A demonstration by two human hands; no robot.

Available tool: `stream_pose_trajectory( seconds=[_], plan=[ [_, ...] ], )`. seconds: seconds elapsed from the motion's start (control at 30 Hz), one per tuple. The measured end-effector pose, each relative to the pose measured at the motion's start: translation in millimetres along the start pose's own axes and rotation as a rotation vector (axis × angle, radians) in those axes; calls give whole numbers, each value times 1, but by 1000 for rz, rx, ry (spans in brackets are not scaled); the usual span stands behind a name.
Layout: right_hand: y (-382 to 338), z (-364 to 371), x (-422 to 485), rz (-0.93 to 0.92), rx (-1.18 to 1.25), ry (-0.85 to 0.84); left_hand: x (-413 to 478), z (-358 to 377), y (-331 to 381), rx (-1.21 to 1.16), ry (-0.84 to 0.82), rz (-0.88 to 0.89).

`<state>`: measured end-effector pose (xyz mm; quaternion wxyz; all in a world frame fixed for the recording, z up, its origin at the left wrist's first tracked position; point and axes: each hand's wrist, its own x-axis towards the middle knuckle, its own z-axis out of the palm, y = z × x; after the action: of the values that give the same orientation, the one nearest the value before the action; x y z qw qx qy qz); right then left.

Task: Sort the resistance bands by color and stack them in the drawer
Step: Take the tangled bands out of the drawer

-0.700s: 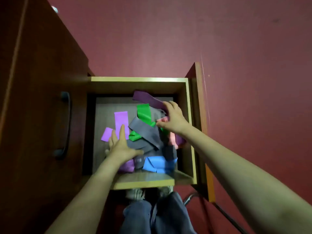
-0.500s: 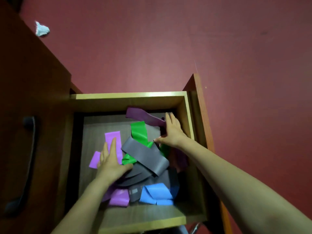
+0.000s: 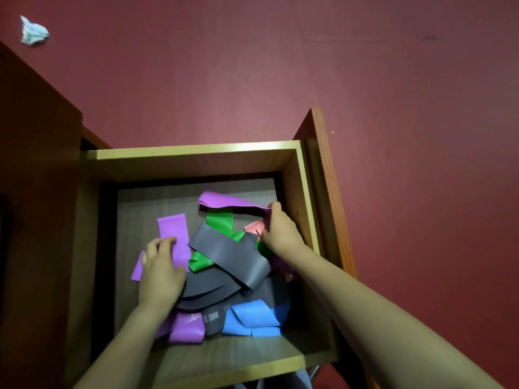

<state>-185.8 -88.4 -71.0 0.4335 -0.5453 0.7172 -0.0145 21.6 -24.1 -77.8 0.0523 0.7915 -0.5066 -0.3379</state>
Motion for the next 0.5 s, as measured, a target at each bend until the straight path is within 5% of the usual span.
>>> stream_pose_trajectory(
  seconds=[0.3, 0.5],
  plan=[
    [-7, -4, -3, 107, -136, -232, -15, 11, -3, 130, -77, -143],
    [5, 9, -23, -37, -122, -65, -38, 23, 0, 26, -15, -160]
  ],
)
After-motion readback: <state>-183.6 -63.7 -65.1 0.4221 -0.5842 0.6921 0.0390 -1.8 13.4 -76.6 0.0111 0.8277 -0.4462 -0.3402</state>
